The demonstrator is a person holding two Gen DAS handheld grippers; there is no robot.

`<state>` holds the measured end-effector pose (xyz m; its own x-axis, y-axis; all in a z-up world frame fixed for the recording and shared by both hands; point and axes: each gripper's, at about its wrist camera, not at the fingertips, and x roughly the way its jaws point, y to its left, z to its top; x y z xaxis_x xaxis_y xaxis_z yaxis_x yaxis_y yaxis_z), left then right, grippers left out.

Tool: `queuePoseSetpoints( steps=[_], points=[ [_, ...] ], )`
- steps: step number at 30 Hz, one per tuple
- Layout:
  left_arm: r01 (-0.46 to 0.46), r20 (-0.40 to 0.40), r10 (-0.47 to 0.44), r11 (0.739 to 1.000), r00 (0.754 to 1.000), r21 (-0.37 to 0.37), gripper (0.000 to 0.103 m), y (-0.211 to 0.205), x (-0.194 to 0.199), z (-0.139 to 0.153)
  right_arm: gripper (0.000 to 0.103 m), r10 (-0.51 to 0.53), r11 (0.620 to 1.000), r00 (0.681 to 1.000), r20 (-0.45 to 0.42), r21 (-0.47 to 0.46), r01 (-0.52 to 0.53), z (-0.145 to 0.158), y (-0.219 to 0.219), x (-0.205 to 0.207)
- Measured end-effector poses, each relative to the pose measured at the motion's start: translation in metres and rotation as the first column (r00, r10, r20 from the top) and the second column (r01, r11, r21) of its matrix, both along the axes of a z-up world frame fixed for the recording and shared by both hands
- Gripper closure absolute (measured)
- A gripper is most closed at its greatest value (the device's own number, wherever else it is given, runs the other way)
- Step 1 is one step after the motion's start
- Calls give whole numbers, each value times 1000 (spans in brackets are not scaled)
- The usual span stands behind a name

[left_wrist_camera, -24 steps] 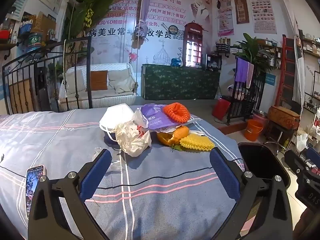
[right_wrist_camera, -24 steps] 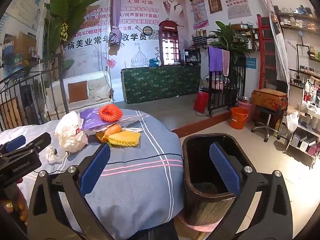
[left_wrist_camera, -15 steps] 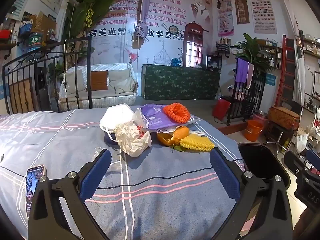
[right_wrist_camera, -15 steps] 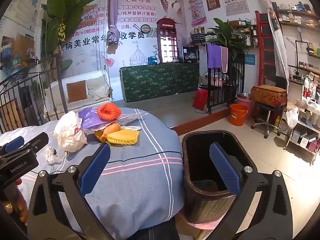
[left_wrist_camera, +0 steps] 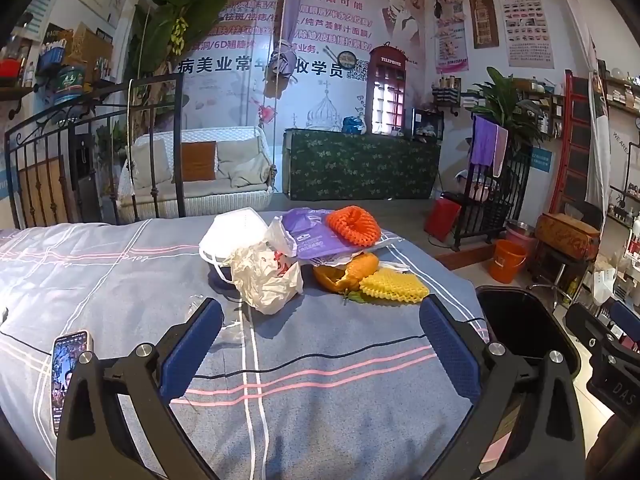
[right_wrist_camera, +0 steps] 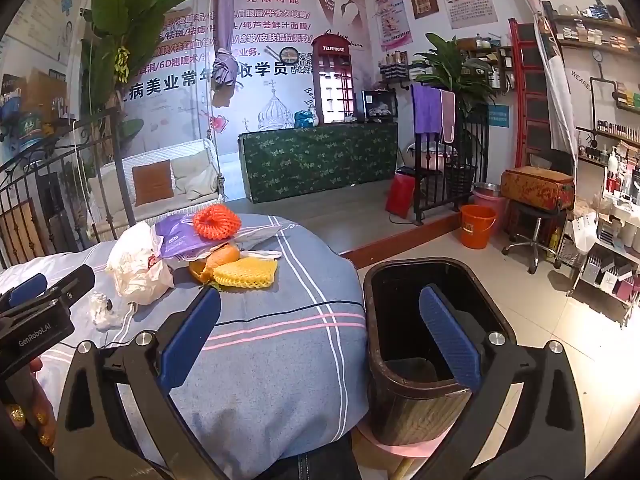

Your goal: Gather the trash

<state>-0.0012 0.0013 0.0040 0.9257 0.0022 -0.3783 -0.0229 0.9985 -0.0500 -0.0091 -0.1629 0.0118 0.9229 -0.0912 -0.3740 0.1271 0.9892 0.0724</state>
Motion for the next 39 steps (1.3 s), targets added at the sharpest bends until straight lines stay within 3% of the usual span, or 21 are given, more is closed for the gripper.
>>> queuePoseSetpoints(
  steps=[39],
  points=[
    [1, 1, -1, 1000, 1000, -1, 5, -3, 2, -4, 5, -11, 1000, 1000, -9, 25, 12, -5, -1, 1]
  ],
)
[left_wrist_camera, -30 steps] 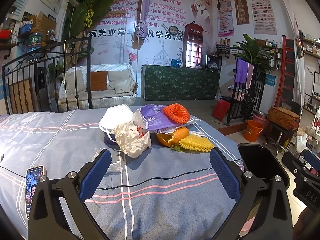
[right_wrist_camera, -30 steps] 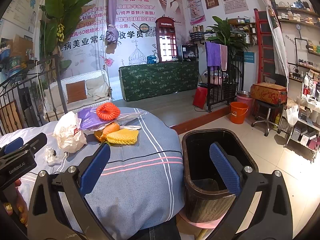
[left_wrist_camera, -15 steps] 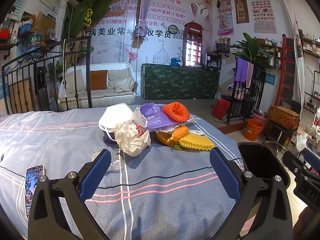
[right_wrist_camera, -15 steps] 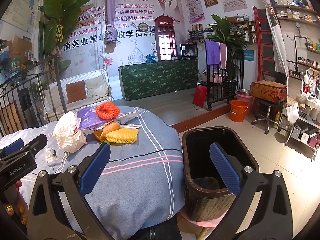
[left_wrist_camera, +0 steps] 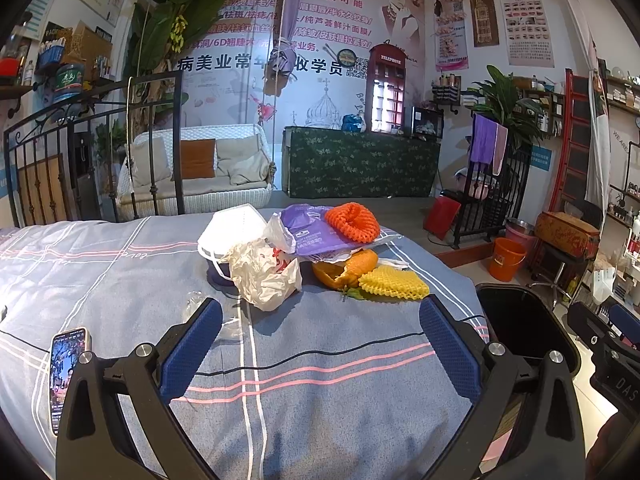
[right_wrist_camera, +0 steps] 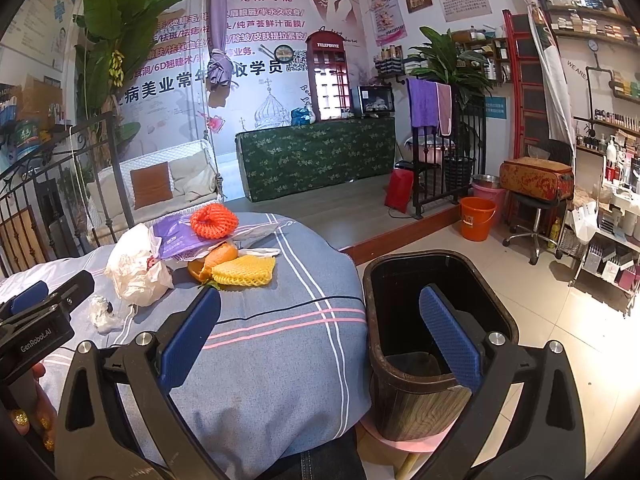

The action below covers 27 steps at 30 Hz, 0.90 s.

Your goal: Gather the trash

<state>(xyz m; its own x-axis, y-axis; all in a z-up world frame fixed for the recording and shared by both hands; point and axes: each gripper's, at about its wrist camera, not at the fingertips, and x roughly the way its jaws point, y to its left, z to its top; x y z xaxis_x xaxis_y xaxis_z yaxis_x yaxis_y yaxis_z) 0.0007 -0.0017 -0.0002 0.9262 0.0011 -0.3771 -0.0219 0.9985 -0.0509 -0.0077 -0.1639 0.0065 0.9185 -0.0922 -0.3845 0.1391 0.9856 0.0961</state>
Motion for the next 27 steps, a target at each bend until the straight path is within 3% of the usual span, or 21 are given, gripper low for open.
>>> queuePoseSetpoints(
  steps=[27],
  points=[
    [-1, -3, 1, 1000, 1000, -1, 5, -1, 0, 1, 5, 4, 1000, 1000, -13, 6, -4, 0, -1, 1]
  ],
)
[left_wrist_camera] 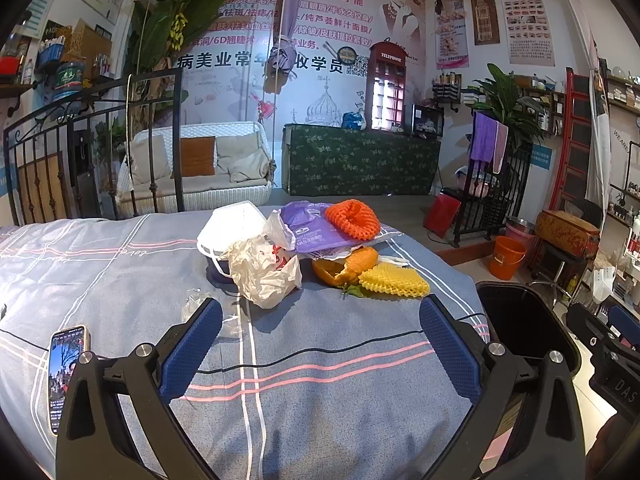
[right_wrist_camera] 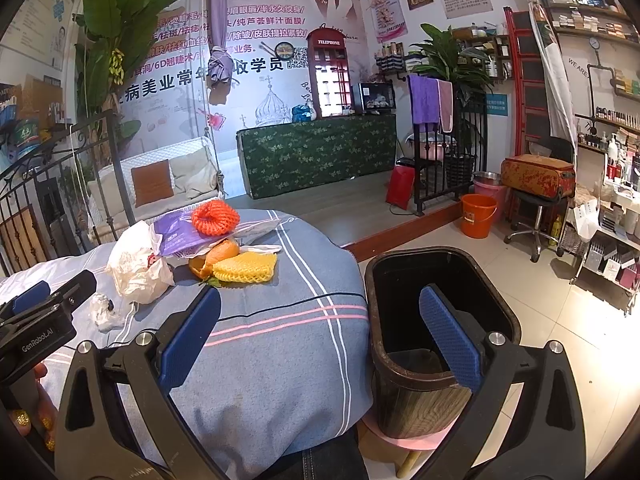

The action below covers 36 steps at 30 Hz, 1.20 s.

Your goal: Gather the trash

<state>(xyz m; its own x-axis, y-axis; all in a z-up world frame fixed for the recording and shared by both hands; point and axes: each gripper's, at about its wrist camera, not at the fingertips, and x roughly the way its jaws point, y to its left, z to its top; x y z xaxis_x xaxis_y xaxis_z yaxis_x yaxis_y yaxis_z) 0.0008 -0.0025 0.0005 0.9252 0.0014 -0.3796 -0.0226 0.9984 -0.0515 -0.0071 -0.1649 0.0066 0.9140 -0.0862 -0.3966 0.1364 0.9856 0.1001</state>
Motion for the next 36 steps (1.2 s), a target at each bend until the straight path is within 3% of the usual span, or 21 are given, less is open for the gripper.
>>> queuePoseSetpoints(
  steps=[33, 36],
  points=[
    [1, -7, -1, 1000, 1000, -2, 5, 1, 0, -4, 5, 2, 1000, 1000, -6, 0, -2, 0, 5, 2],
    [1, -14, -1, 1000, 1000, -1, 5, 2, -1, -17, 5, 5, 1000, 1000, -13, -4, -5, -1, 5, 4]
  ],
)
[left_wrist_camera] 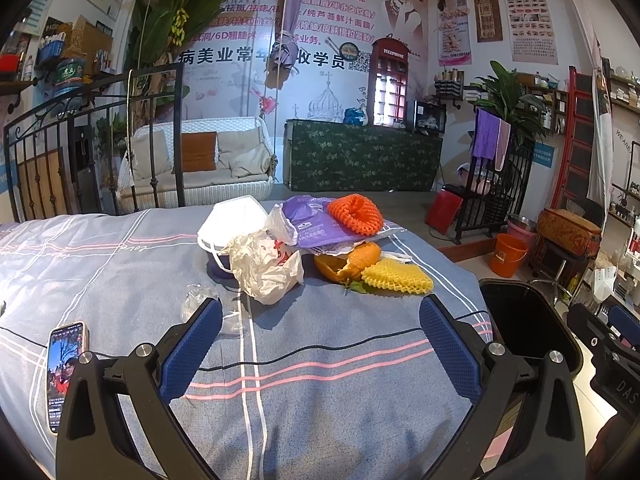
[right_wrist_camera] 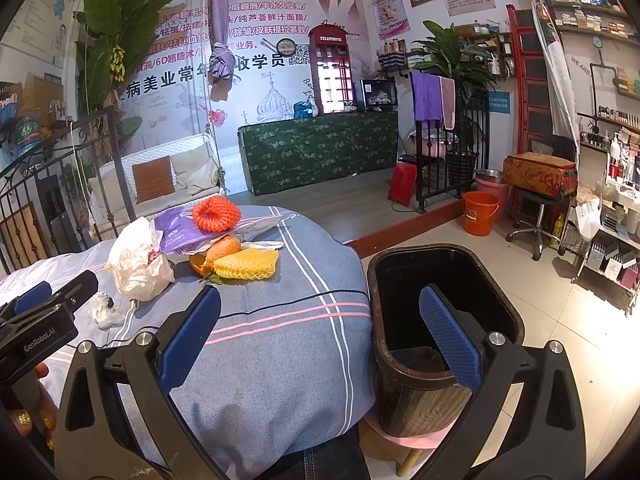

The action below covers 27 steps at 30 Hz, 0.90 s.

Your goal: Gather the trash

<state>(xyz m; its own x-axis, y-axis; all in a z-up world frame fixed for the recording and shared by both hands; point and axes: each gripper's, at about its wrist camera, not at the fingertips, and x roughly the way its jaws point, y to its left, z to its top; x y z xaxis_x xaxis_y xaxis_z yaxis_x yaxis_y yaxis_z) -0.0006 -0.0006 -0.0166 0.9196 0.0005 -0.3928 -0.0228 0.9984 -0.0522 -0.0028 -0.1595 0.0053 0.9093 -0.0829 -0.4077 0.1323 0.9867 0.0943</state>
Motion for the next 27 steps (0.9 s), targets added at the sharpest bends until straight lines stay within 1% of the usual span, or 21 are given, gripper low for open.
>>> queuePoseSetpoints(
  steps=[3, 6, 8, 10, 11, 14, 17, 19, 20, 21, 24, 27],
  points=[
    [5, -23, -5, 1000, 1000, -3, 5, 2, 4, -11, 5, 11, 1000, 1000, -23, -5, -11, -4, 1, 9],
    [17, -59, -18, 1000, 998, -16, 5, 7, 11, -20, 5, 35, 999, 997, -64, -16, -36, -12, 6, 23],
    [23, -93, -25, 1000, 995, -21, 6, 11, 15, -25, 5, 58, 997, 994, -91, -35, -62, -17, 9, 34],
    [22, -125, -26, 999, 992, -30, 6, 16, 22, -28, 5, 114, 992, 985, -129, -41, -121, -24, 16, 50],
    [22, -138, -27, 999, 990, -34, 6, 19, 24, -31, 5, 151, 987, 977, -152, -35, -158, -28, 19, 58],
    [-4, -175, 0, 1000, 985, -22, 6, 31, 30, -34, 5, 201, 978, 957, -211, -6, -207, -37, 24, 77],
    [-37, -199, 34, 999, 979, -11, 6, 47, 38, -35, 5, 237, 970, 942, -238, 4, -243, -41, 29, 94],
    [-56, -231, 55, 998, 971, 2, 6, 57, 45, -36, 5, 270, 961, 921, -279, 15, -277, -42, 34, 112],
    [-64, -253, 63, 998, 965, 5, 6, 62, 50, -36, 5, 289, 955, 915, -283, 17, -297, -42, 36, 120],
    [-65, -269, 63, 998, 961, 3, 6, 68, 56, -37, 5, 298, 951, 909, -292, 9, -309, -43, 39, 128],
    [-66, -309, 64, 998, 949, 1, 6, 81, 69, -40, 5, 329, 935, 877, -350, -9, -355, -49, 49, 157],
    [-76, -343, 70, 997, 937, -6, 6, 95, 77, -44, 5, 340, 923, 853, -397, -34, -383, -55, 58, 184]
  ],
)
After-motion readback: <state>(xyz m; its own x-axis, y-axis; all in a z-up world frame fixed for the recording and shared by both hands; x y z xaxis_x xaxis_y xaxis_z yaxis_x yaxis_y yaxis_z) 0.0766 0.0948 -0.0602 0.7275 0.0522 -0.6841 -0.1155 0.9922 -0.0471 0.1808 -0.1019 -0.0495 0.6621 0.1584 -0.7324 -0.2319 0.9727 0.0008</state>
